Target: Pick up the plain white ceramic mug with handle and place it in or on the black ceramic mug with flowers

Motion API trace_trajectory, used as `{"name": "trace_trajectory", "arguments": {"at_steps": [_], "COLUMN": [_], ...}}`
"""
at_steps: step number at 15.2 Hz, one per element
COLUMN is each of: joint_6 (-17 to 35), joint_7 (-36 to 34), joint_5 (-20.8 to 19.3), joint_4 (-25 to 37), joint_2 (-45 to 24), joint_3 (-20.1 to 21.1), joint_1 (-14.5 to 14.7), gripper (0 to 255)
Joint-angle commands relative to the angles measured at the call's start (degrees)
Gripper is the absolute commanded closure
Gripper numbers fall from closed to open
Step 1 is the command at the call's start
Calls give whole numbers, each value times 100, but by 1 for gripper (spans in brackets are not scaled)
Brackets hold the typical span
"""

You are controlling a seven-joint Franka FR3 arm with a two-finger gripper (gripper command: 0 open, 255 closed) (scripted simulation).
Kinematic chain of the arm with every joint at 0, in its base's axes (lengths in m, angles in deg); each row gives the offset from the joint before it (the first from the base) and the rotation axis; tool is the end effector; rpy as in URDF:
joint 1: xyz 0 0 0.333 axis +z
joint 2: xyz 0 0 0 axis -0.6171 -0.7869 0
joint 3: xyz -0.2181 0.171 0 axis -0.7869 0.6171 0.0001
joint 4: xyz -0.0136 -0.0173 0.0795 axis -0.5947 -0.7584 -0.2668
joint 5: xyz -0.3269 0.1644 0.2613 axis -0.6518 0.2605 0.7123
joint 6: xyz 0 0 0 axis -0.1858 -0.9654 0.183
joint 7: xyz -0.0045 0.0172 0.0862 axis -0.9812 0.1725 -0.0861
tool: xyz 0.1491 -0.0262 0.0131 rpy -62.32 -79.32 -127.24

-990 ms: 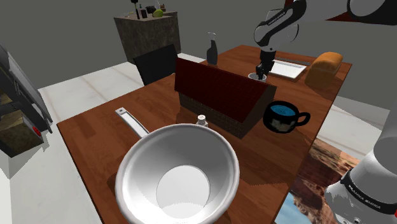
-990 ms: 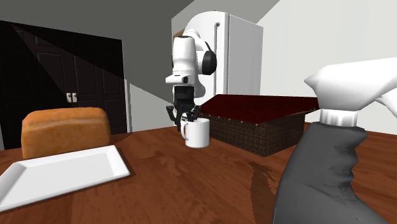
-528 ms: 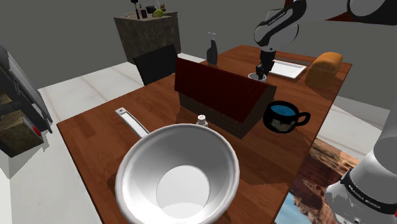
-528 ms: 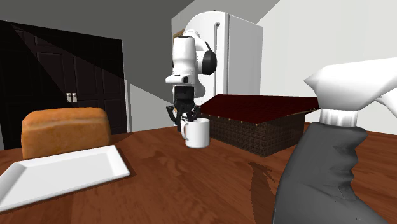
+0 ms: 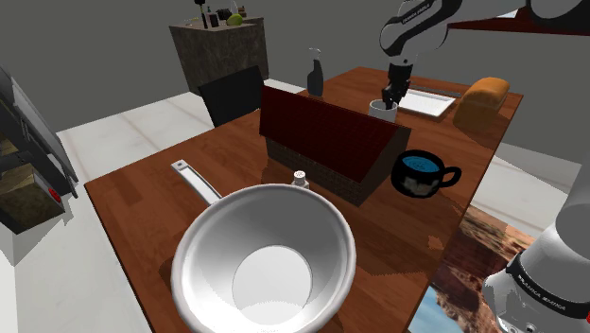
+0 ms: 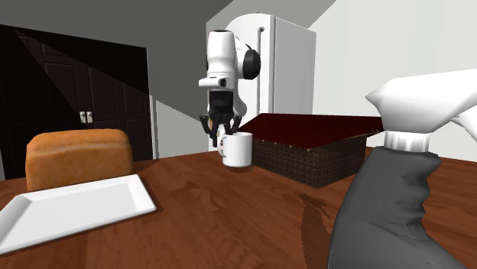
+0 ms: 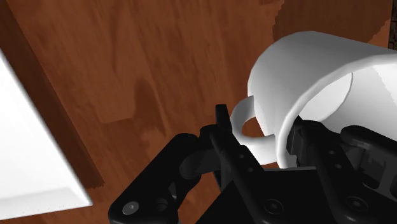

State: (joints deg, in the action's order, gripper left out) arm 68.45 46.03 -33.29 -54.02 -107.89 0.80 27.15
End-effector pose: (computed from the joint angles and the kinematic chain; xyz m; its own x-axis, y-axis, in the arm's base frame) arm 0.6160 -0.2841 0.2800 0.9998 -0.0173 0.0091 -0.0175 -0.9996 0.0203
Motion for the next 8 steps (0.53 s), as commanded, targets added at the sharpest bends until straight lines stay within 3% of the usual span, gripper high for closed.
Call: {"name": "trace_trajectory", "arguments": {"at_steps": [1,8], "joint_6": [-132,-616], "joint_7": [-4,-34], "joint_5": [-16,-69], "joint_4": [81,412], "joint_2": [53,212], "joint_3": [-8,-27], "joint_1": [0,7], "gripper": [255,255]}}
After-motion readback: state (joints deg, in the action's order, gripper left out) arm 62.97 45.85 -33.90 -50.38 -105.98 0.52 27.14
